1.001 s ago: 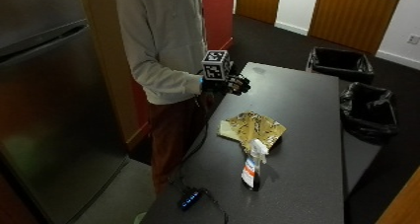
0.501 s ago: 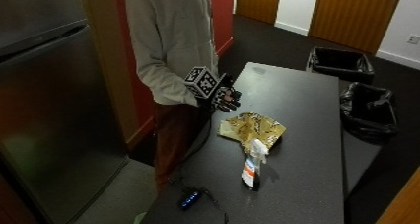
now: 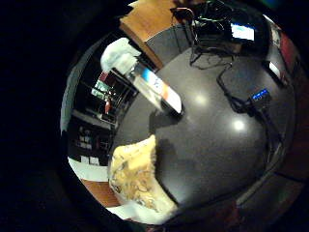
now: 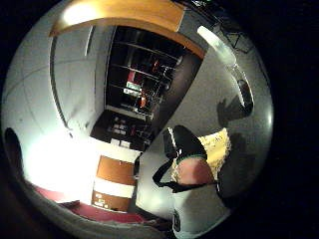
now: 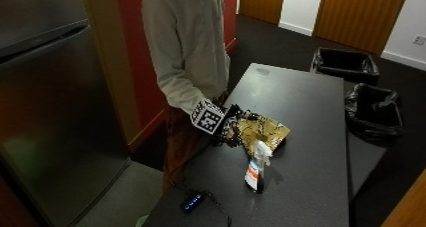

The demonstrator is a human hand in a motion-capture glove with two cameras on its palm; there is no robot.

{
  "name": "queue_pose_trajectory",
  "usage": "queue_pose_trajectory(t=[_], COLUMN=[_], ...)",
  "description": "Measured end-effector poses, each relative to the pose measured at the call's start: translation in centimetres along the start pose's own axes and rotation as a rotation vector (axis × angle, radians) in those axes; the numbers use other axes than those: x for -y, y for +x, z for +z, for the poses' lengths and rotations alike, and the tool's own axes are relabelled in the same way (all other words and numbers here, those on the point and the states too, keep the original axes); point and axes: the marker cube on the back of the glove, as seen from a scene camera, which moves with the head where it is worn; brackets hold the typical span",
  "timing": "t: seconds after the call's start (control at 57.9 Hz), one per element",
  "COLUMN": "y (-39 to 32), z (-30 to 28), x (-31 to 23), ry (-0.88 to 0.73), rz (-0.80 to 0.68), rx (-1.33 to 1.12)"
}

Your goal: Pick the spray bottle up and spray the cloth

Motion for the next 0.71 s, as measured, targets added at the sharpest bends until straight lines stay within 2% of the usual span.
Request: queue_pose_trajectory(t=[0.518,0.708], y=[3.6,3.3], z=[8.7,9.8], x=[9.0,12.1], ry=[0.112,0.077], rz=[0.317,0.316], rx=[0.223,0.235])
